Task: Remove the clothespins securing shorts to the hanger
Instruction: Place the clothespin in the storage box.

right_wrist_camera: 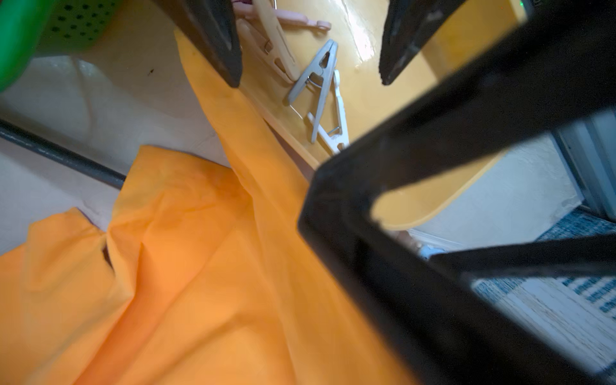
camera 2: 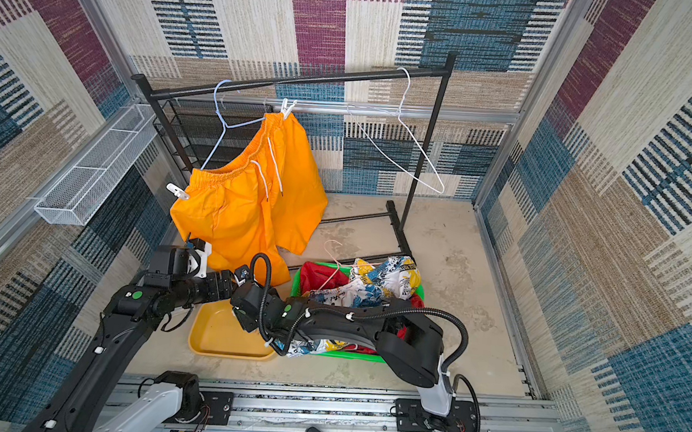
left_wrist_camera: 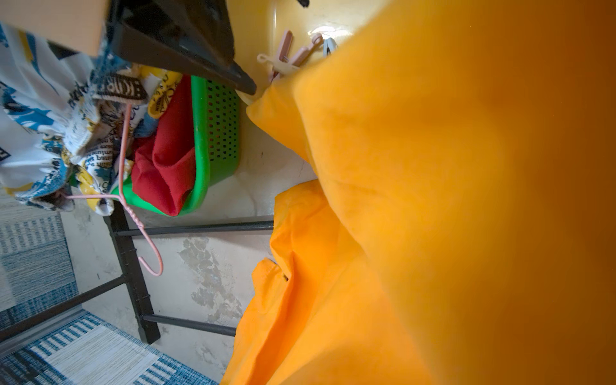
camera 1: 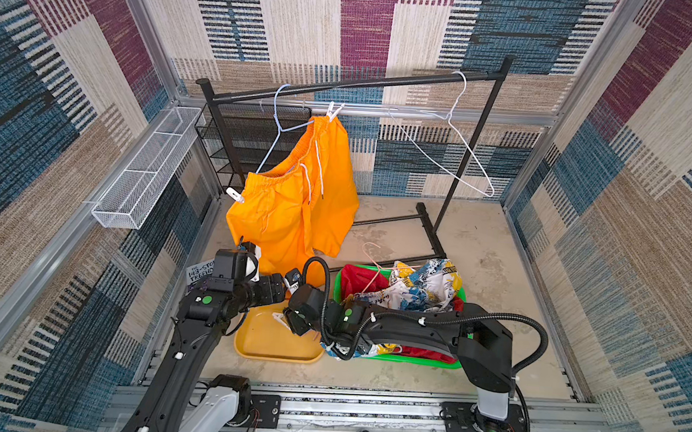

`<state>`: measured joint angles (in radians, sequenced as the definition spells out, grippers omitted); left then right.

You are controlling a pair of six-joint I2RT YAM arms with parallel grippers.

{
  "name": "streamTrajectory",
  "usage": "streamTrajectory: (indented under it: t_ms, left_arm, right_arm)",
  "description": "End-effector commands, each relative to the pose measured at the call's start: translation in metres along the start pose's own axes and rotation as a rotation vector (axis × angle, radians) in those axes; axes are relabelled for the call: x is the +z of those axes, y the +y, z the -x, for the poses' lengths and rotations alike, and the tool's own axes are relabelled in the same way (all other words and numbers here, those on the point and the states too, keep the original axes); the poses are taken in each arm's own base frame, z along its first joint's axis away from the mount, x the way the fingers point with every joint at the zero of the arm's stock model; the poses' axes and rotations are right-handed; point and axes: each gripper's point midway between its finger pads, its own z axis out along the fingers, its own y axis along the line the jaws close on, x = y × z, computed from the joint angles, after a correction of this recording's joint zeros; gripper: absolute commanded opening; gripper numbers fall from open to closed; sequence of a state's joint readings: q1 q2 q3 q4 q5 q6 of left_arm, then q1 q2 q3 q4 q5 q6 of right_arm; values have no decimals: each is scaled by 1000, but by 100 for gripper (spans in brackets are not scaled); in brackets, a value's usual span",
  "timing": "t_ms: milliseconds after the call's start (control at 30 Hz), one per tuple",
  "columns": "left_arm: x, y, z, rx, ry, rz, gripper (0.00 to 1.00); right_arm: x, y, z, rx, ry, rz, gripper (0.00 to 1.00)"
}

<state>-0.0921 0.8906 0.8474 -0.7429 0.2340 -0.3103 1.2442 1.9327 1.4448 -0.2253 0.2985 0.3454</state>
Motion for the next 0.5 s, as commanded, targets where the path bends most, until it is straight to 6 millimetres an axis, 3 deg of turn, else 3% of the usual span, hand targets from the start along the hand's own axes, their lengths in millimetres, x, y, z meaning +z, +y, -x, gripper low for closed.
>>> streamTrajectory:
  t_ms: [0, 67, 300, 467]
  left_arm:
    - [-5, -11, 3, 22, -25, -58, 85]
    - [-10, -12, 6, 26, -49, -61, 85]
    - [-22, -26, 11, 41, -88, -125, 80]
    - [-29, -43, 14, 80, -86, -190, 75]
  right_arm:
    - [-27, 8, 32, -6, -96, 55, 76]
    - [-36, 0, 36, -8, -120, 24, 80]
    - [-73, -38, 53, 46, -166, -64, 82]
    - [-102, -92, 52, 231, -174, -97, 82]
